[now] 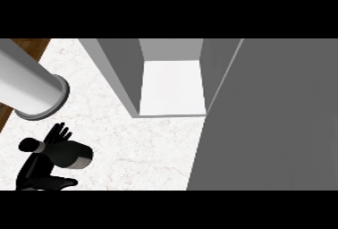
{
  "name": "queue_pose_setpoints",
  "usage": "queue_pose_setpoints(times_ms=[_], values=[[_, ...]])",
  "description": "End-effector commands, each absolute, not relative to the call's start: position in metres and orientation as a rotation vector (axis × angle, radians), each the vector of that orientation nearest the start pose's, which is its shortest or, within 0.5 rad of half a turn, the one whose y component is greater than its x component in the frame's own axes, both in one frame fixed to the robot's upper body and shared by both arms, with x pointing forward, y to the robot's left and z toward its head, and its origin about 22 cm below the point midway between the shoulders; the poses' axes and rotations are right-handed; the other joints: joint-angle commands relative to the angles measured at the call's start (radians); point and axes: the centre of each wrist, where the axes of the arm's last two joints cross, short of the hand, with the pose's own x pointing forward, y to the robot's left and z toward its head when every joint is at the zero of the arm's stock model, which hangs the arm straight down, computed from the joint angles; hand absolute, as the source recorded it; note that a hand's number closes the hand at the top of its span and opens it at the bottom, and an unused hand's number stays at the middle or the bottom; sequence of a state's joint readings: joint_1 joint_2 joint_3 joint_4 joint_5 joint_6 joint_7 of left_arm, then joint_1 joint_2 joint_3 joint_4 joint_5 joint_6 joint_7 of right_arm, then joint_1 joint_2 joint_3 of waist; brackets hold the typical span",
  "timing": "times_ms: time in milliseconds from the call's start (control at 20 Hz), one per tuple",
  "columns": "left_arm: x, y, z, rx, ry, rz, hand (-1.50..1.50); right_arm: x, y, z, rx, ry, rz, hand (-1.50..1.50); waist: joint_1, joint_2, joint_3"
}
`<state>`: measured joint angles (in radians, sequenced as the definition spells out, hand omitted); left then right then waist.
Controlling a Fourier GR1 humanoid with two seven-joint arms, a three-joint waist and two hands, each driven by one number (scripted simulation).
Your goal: Pick up the wine, place it into the cabinet and close the cabinet
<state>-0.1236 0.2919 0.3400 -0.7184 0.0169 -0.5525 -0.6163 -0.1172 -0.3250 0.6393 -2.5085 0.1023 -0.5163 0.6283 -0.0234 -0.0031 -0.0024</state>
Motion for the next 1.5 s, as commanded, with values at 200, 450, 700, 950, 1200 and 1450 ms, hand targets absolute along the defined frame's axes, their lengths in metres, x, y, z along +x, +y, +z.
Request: queue_pose_setpoints(times_ms=[200,450,700,950,1200,1450], values=[[0.2,0.381,-0.134,-0.251,-1.602,0.032,-1.5,0.095,-0.167,0.209,0.247,-1.942,0.165,-1.5,0.005,0.001,0.0],[0.203,0.382,-0.136,-0.279,-1.605,0.097,1.5,0.086,-0.176,0.215,0.23,-1.942,0.178,-1.5,-0.002,0.0,0.0],[0.224,0.384,-0.121,-0.251,-1.641,0.083,1.5,0.079,-0.174,0.214,0.25,-1.934,0.151,-1.5,0.003,-0.003,0.0],[0.214,0.372,-0.13,-0.215,-1.7,0.03,1.5,0.08,-0.175,0.215,0.257,-1.934,0.156,-1.5,0.004,-0.003,0.0],[0.204,0.369,-0.13,-0.226,-1.711,0.0,1.5,0.082,-0.172,0.209,0.253,-1.933,0.128,-1.5,0.013,-0.004,0.002],[0.234,0.305,-0.129,-0.226,-1.729,0.008,1.5,0.087,-0.171,0.21,0.248,-1.924,0.141,-1.5,0.016,-0.003,0.002]])
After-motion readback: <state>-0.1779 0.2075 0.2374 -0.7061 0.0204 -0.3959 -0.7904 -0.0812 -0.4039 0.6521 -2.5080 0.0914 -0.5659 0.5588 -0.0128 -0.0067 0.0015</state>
